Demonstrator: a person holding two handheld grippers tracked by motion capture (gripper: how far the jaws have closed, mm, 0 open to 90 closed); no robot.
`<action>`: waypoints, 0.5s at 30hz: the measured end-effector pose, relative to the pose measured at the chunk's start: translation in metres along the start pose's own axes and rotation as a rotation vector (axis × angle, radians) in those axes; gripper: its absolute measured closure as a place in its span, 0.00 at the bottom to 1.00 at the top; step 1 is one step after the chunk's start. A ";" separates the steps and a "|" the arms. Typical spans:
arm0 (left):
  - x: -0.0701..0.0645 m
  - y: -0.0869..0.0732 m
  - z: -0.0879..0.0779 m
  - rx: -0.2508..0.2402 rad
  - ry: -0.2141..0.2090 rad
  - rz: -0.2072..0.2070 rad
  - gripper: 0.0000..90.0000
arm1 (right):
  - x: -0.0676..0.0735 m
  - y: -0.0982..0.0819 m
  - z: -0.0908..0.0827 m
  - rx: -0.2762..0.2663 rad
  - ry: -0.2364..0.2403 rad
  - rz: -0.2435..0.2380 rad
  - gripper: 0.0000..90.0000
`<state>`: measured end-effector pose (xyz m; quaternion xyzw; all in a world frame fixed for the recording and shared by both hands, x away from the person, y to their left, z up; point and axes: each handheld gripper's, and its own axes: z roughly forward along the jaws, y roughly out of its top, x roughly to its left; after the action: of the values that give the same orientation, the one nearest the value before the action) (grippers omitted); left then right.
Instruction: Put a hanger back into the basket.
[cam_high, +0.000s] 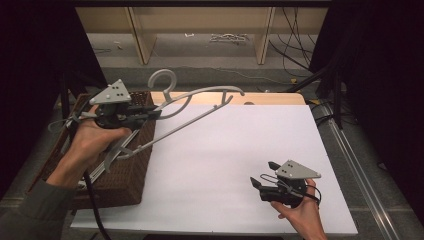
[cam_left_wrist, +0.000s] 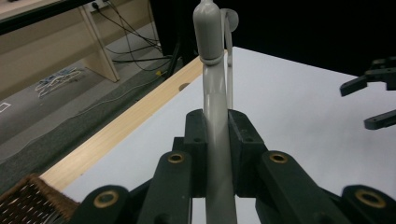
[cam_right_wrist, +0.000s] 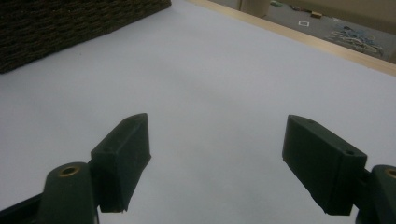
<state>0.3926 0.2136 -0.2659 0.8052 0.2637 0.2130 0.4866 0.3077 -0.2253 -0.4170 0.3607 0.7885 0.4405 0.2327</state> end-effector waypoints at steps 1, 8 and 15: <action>0.008 -0.006 -0.005 -0.006 0.019 -0.016 0.88 | 0.001 -0.001 -0.001 0.008 0.008 0.007 0.27; 0.037 -0.029 -0.021 -0.017 0.086 -0.061 0.88 | 0.002 -0.003 -0.001 0.010 0.006 0.008 0.26; 0.064 -0.052 -0.036 -0.031 0.147 -0.082 0.88 | 0.001 -0.004 -0.002 0.007 0.008 0.007 0.26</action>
<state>0.4088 0.2984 -0.2910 0.7681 0.3282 0.2556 0.4868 0.3040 -0.2268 -0.4199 0.3627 0.7895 0.4400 0.2269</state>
